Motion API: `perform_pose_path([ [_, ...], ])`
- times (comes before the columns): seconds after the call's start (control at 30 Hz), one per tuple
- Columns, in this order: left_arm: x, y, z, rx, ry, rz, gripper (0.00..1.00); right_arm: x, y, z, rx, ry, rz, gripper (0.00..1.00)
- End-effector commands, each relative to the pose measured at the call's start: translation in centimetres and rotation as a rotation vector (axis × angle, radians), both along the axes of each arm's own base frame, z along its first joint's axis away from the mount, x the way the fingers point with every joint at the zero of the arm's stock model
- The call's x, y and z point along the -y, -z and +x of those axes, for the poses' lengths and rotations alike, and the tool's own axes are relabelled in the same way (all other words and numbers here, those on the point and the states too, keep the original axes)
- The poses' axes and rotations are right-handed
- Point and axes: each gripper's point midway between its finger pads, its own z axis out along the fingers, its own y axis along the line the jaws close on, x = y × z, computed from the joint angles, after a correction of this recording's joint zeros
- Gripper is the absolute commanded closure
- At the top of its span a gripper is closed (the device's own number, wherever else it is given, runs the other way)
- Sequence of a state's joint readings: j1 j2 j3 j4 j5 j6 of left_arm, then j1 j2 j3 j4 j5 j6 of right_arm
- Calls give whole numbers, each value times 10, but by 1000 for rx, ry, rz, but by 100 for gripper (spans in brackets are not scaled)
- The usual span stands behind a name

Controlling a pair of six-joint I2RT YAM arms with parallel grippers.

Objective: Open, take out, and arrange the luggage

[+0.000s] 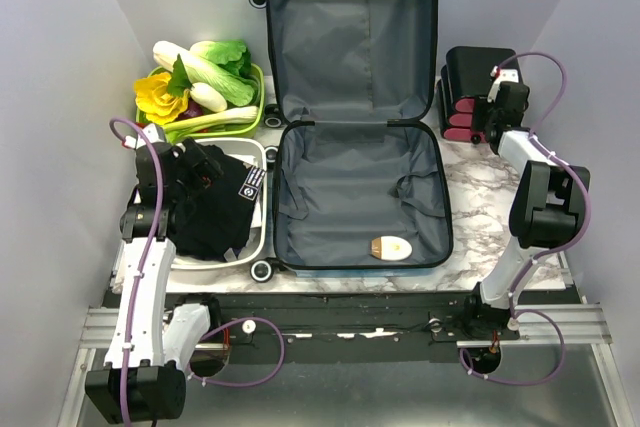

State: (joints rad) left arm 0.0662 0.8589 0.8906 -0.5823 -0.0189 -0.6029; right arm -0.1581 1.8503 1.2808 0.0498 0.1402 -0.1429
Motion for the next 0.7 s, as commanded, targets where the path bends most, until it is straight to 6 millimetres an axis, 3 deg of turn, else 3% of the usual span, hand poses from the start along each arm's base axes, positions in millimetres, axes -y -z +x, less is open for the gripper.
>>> perform_pose_path([
  [0.0, -12, -21, -7, 42, -58, 31, 1, 12, -25, 6, 96, 15, -69, 30],
  [0.03, -12, -20, -7, 44, -59, 30, 1, 9, -15, -1, 67, -16, -80, 30],
  [0.13, -11, -20, -11, 51, -59, 23, 1, -10, -13, -19, 35, -110, -49, 25],
  [0.2, -10, -21, -13, 61, -64, 16, 1, -17, 7, -40, -28, -133, -25, 21],
  [0.3, -9, -20, -12, 71, -65, 6, 1, -12, 3, -59, -40, -4, 56, 20],
  [0.37, -8, -21, -10, 75, -62, 1, 1, -19, -17, -65, -2, 27, 133, 21],
  [0.47, -5, -26, -5, 92, -41, -7, 1, -34, -60, -58, 161, 67, 303, 21],
  [0.5, -4, -29, -3, 103, -38, -11, 1, -39, -83, -47, 279, 45, 349, 21],
  [0.53, -3, -29, -1, 107, -36, -17, 1, -51, -72, -52, 305, 64, 470, 21],
  [0.6, -1, -31, 2, 118, -24, -24, 1, -59, -90, -48, 448, 59, 582, 23],
  [0.63, 1, -33, 3, 122, -11, -28, 1, -62, -71, -55, 453, 120, 688, 23],
  [0.67, 1, -35, 4, 126, -7, -24, 1, -62, -70, -55, 475, 137, 729, 24],
])
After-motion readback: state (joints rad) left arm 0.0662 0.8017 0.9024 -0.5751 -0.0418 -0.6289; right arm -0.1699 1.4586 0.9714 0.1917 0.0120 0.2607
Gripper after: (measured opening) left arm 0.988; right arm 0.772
